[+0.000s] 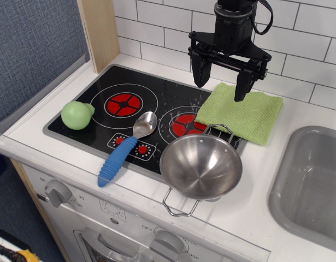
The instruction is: Move the colander behind the green pear
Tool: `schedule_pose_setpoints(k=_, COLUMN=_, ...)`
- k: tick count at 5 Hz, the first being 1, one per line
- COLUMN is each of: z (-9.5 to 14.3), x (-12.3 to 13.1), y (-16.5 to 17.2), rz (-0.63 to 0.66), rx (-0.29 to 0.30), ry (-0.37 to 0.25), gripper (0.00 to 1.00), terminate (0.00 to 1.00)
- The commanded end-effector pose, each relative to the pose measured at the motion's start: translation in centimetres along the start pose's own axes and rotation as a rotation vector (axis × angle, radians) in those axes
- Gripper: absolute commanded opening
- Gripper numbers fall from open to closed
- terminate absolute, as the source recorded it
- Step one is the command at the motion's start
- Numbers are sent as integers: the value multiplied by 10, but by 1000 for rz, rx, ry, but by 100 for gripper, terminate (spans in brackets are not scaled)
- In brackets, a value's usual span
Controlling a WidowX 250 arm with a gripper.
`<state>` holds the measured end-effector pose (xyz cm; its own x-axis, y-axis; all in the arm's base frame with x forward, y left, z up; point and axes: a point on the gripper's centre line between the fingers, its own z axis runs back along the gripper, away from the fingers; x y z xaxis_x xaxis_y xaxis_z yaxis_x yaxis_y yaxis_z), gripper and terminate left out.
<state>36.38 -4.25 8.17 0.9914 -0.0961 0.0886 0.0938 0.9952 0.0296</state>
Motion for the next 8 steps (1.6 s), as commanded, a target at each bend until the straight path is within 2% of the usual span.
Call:
schedule_pose_setpoints(k=1, z=0, x=0, y=0, rz=0, rx=0, ry=0, gripper=100, terminate=0)
schedule_pose_setpoints(k=2, z=5, x=-16, y=-21, rz=-35, rx=-32, ry=-17, gripper=100, terminate=0)
schedule_pose_setpoints(k=3, z=16, x=-35, y=-47, rz=-117, rx=-32, ry=-41, gripper=100, terminate=0)
schedule_pose_setpoints(k=4, z=16, x=-59, y=-63, rz=-169, rx=-36, ry=-40, gripper=100, terminate=0)
schedule_pose_setpoints(k=6, z=-28, x=-89, y=-70, rz=-199, rx=23, ry=71, gripper=100, terminate=0)
schedule_pose_setpoints(k=7, z=-50, x=-96, y=-67, rz=-193, rx=54, ry=110, gripper=100, terminate=0)
schedule_pose_setpoints(k=8, z=-63, x=-98, y=-62, rz=-173, rx=55, ry=121, gripper=100, terminate=0)
